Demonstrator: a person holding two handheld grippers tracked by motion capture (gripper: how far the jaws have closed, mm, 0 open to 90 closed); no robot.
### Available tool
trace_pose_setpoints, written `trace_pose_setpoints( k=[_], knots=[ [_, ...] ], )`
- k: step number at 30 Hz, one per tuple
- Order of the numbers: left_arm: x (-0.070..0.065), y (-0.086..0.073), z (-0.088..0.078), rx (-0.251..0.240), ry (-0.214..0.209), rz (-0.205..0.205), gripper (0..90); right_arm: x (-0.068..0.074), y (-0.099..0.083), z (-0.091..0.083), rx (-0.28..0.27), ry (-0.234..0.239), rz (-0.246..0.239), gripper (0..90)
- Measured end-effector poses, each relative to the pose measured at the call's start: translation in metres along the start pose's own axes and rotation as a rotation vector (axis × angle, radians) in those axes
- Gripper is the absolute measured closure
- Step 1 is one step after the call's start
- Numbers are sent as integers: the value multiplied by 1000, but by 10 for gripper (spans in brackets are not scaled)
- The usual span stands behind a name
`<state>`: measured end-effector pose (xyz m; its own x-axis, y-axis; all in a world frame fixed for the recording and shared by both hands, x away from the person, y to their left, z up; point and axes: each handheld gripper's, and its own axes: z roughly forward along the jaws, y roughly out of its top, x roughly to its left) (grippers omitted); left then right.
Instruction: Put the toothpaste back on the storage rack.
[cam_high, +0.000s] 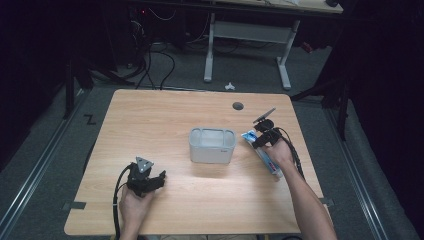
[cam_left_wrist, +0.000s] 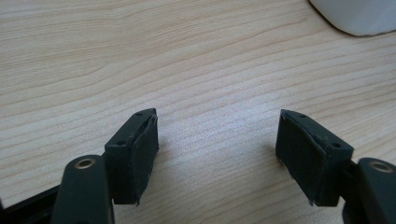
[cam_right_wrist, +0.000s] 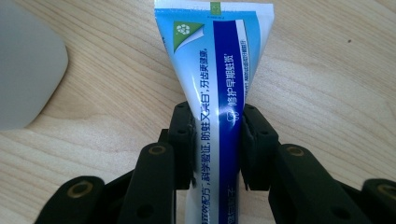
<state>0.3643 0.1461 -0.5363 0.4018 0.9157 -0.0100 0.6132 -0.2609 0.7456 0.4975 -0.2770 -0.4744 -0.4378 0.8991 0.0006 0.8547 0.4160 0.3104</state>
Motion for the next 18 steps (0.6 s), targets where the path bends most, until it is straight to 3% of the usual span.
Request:
trace_pose_setpoints(
  k=[18],
  knots=[
    [0, 0, 0, 0, 0, 0, 304, -7, -20, -34, -125, 57, 33, 719]
  ],
)
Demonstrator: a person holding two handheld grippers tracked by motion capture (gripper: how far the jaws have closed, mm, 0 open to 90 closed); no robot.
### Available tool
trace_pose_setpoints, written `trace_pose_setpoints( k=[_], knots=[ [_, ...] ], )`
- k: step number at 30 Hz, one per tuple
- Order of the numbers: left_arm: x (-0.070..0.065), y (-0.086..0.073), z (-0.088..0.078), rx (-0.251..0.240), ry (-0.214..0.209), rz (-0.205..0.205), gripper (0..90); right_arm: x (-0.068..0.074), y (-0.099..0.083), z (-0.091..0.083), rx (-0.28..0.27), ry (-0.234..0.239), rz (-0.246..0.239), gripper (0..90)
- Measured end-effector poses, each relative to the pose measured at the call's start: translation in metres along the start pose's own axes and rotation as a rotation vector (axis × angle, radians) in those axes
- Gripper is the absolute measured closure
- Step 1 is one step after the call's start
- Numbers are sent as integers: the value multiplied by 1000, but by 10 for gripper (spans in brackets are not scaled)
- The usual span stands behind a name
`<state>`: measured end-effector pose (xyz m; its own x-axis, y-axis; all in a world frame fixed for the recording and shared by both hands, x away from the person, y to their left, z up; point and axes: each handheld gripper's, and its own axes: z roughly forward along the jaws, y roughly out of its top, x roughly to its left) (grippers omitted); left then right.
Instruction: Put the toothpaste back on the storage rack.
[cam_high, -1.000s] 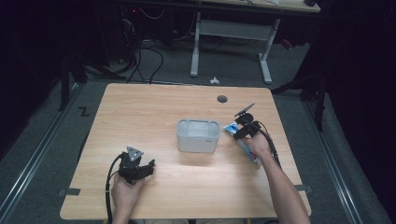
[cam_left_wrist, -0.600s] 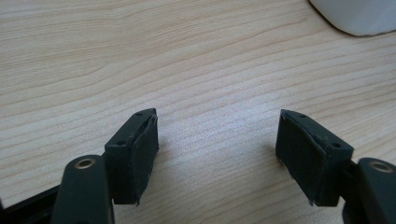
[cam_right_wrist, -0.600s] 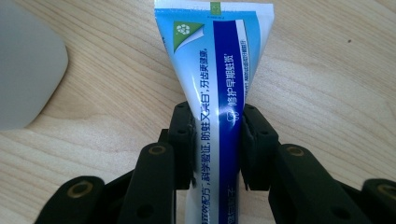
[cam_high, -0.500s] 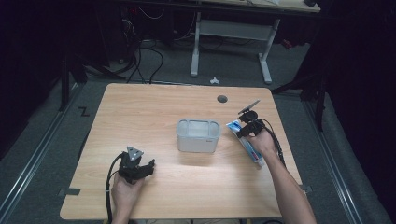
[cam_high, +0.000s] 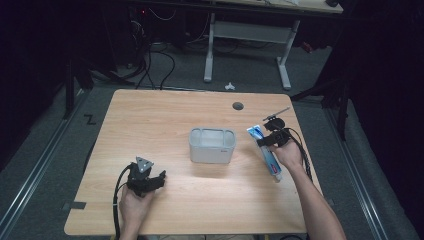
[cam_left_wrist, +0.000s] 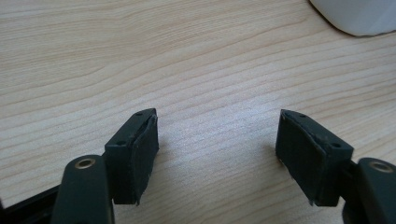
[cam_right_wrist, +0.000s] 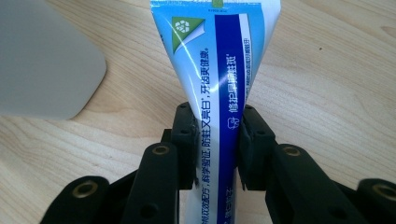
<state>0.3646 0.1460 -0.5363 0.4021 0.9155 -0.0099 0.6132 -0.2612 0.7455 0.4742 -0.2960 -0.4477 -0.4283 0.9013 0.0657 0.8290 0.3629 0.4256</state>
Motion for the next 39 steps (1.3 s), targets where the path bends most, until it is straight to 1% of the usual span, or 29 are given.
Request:
trace_pose_setpoints(
  k=[2, 5, 7, 12, 17, 21, 23, 24, 25, 28, 29, 31, 33, 36, 39],
  knots=[
    [0, 0, 0, 0, 0, 0, 304, 0, -2, -3, -12, 5, 3, 723],
    [0, 0, 0, 1, -1, 1, 304, 1, -4, -7, -22, 15, -9, 729],
    [0, 0, 0, 0, 0, 0, 303, 2, -5, -11, -41, 29, -3, 733],
    [0, 0, 0, 1, 0, 0, 304, 6, -7, -19, -95, 58, -13, 739],
    [0, 0, 0, 1, 0, 0, 303, 10, -11, -26, -126, 91, -18, 743],
    [0, 0, 0, 0, 1, -1, 304, 10, -16, -30, -157, 123, -10, 746],
    [0, 0, 0, 0, 1, -1, 304, 12, -19, -32, -171, 126, -14, 747],
    [0, 0, 0, 0, 1, -1, 304, 13, -22, -35, -187, 132, -13, 748],
    [0, 0, 0, 0, 1, -1, 304, 13, -22, -35, -187, 132, -13, 748],
    [0, 0, 0, 0, 1, -1, 304, 13, -25, -41, -210, 155, -10, 749],
    [0, 0, 0, 0, 1, -1, 304, 15, -27, -45, -227, 156, -24, 749],
    [0, 0, 0, 0, 1, -1, 304, 16, -28, -47, -236, 157, -27, 749],
    [0, 0, 0, 0, 1, -1, 304, 18, -29, -51, -263, 163, -36, 749],
    [0, 0, 0, 0, 1, -1, 304, 21, -32, -56, -305, 185, -41, 749],
    [0, 0, 0, 0, 1, -1, 304, 24, -33, -61, -328, 193, -36, 750]
  ],
)
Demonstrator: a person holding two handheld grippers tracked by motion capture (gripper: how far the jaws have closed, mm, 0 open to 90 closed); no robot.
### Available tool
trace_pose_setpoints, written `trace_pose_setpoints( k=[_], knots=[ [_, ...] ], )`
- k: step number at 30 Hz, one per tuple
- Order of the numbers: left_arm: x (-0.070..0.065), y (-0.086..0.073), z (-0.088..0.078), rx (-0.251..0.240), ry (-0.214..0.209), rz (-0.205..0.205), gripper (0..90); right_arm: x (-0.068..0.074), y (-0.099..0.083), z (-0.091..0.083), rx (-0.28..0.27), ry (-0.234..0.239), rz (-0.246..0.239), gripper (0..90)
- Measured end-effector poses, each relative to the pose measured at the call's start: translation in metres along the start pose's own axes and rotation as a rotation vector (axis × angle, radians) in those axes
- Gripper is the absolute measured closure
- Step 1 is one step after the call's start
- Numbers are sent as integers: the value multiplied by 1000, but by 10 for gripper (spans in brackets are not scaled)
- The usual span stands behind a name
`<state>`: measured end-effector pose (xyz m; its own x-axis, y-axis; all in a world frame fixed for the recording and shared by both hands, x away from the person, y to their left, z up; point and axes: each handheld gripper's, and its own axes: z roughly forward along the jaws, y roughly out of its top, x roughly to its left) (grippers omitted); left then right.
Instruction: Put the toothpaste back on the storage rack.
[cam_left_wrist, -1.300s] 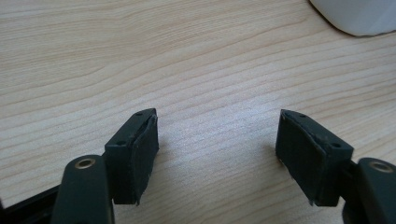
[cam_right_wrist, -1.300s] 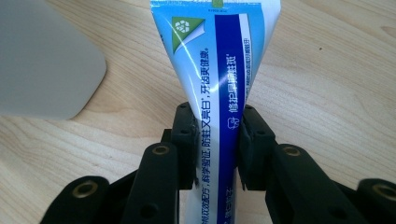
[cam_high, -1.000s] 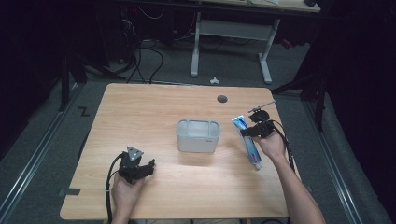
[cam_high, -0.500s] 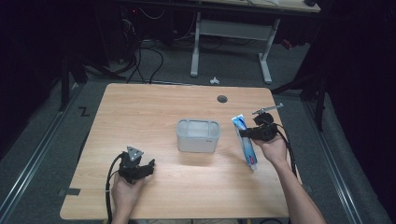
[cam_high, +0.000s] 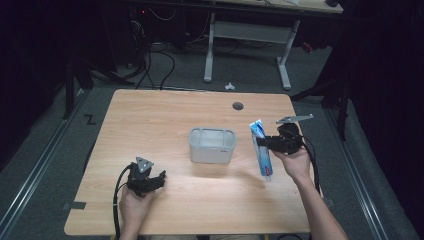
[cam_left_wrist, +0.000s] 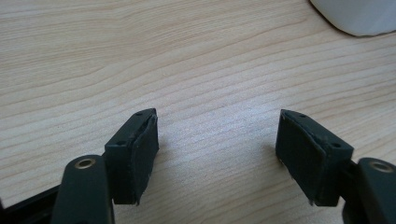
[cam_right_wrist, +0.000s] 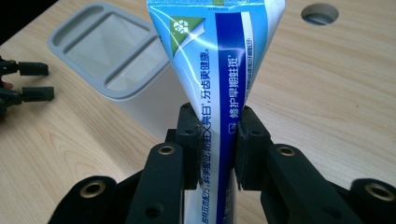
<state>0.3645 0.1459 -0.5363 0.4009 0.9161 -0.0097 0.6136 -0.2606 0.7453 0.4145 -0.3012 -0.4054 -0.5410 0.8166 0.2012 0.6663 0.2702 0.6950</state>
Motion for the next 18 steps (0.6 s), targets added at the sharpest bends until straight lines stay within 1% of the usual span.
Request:
trace_pose_setpoints(
  k=[1, 2, 3, 6, 9, 14, 18],
  knots=[
    [0, 0, 0, 0, 0, 0, 304, 1, 1, -2, -8, -1, -5, 750],
    [0, 0, 0, 1, -1, 1, 304, 4, 2, -6, -28, 6, -11, 750],
    [0, 0, 0, 1, -1, 1, 304, 4, 2, -6, -28, 6, -11, 750],
    [0, 0, 0, 1, -2, 1, 304, 7, 4, -10, -55, 22, -21, 751],
    [0, 0, 0, 1, -1, 0, 304, 11, 6, -12, -63, 31, -27, 752],
    [0, 0, 0, 0, 0, -1, 304, 18, 8, -15, -75, 32, -51, 753],
    [0, 0, 0, 0, -1, 0, 304, 23, 9, -19, -113, 40, -64, 753]
  ],
)
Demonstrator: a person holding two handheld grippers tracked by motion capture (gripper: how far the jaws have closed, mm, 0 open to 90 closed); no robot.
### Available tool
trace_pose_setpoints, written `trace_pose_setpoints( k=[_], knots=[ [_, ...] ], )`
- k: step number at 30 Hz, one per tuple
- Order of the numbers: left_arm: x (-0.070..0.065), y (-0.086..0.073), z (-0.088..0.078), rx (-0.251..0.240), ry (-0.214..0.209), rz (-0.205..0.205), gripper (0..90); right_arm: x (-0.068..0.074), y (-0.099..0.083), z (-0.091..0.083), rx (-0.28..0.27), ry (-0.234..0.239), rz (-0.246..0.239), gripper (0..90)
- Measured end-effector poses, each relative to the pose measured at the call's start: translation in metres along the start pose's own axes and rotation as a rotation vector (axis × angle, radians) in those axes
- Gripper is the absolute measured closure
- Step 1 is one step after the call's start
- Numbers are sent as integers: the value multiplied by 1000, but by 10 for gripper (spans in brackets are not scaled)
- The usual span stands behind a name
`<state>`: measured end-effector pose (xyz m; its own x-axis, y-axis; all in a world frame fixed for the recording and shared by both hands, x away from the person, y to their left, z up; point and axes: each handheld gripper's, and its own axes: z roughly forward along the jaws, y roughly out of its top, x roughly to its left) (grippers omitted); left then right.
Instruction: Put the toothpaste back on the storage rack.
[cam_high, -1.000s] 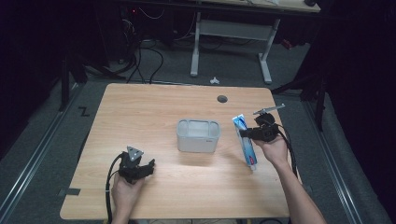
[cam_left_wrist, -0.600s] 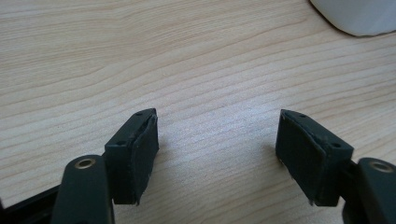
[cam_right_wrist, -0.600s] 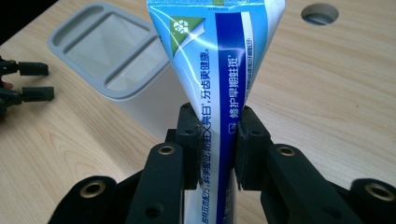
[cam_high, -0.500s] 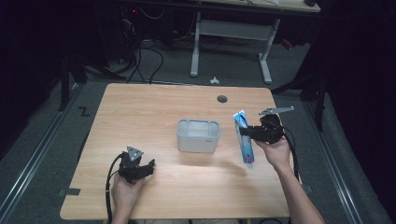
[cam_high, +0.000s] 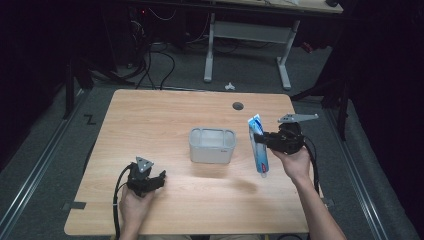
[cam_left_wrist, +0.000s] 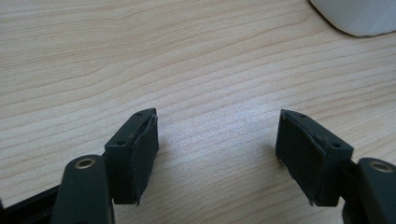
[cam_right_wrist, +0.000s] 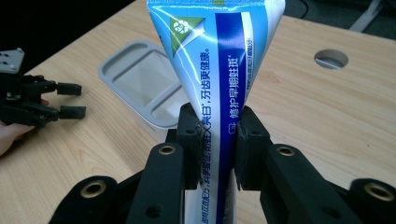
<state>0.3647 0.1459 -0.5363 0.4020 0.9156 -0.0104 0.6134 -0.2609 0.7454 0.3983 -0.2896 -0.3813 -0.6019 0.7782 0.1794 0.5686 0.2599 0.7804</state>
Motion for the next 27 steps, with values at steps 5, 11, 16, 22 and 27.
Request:
trace_pose_setpoints(
  k=[5, 11, 16, 22, 27],
  knots=[
    [0, 0, 0, 2, 0, 0, 304, 7, 6, -1, -25, 9, -25, 754],
    [0, 0, 0, 2, 0, 0, 304, 17, 16, -1, -51, 30, -48, 754],
    [0, 0, 0, 2, 0, 0, 304, 22, 23, 1, -62, 46, -54, 754],
    [0, 0, 0, 2, 0, 1, 304, 28, 34, 2, -86, 59, -62, 754],
    [0, 0, 0, 1, 0, 0, 304, 35, 44, 7, -84, 71, -79, 754]
  ],
)
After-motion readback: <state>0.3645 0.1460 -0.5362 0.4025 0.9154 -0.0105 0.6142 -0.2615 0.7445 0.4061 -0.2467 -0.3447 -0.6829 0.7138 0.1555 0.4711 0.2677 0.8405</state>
